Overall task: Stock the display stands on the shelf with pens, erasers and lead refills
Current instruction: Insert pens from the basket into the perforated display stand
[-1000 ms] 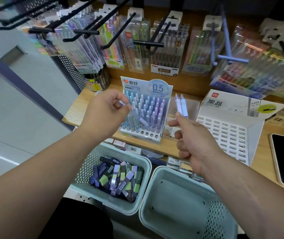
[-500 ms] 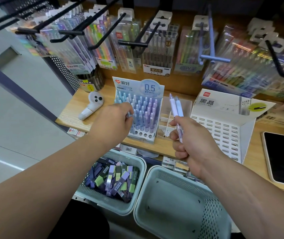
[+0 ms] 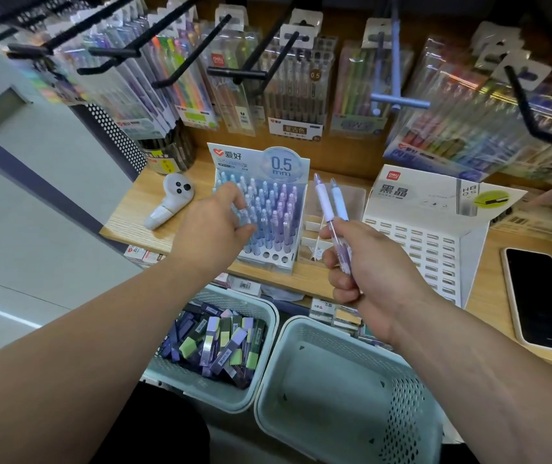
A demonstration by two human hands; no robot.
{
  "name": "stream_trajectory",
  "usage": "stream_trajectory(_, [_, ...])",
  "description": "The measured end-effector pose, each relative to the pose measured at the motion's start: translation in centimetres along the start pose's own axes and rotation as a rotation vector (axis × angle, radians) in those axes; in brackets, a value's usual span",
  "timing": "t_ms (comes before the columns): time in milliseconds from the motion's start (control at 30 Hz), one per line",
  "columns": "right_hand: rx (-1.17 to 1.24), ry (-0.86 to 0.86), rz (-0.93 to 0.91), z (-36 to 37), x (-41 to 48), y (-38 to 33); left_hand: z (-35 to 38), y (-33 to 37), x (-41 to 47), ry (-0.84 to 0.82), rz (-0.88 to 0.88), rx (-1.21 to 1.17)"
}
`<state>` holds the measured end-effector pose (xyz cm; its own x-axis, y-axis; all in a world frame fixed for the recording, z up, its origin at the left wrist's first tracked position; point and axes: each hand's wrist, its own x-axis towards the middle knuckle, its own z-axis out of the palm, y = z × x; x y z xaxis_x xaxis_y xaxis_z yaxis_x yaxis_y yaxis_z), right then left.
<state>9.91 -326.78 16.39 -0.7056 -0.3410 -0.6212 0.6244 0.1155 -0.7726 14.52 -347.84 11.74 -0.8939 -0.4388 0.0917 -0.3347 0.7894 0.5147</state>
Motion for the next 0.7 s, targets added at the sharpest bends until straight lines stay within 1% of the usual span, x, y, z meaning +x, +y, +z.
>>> stream_trajectory(67, [0.023,-0.033,-0.013,0.1,-0.1,0.0,-0.5,0.5,0.2,0.056,-0.119,-0.130])
stream_trajectory(133, [0.031,-0.067,-0.049,0.3,-0.1,0.0,-1.3,1.4,0.3,0.108,-0.216,-0.336])
stream_trajectory(167, [0.034,-0.084,-0.070,0.5,-0.2,0.0,-1.8,2.0,0.3,0.103,-0.252,-0.459])
stream_trajectory(200, [0.039,-0.100,-0.090,0.6,-0.1,0.1,-2.3,2.6,0.1,0.060,-0.282,-0.577])
stream_trajectory(300, [0.037,-0.147,-0.134,1.0,-0.3,0.2,-2.5,4.7,-1.2,-0.191,-0.310,-0.834])
stream_trajectory(367, [0.004,-0.164,-0.145,1.4,-0.4,0.3,-2.0,5.4,-2.2,-0.259,-0.267,-0.903])
stream_trajectory(467, [-0.010,-0.162,-0.136,1.7,-0.4,0.5,-2.1,5.3,-2.4,-0.253,-0.286,-0.999])
stream_trajectory(567, [-0.036,-0.171,-0.142,1.8,-0.4,0.5,-2.8,5.1,-2.3,-0.291,-0.283,-1.079])
stream_trajectory(633, [-0.075,-0.185,-0.141,1.8,-0.4,0.5,-2.9,5.1,-2.3,-0.272,-0.246,-1.093])
stream_trajectory(700, [-0.055,-0.187,-0.113,1.9,-0.4,0.3,-2.9,5.0,-2.3,-0.215,-0.242,-1.119])
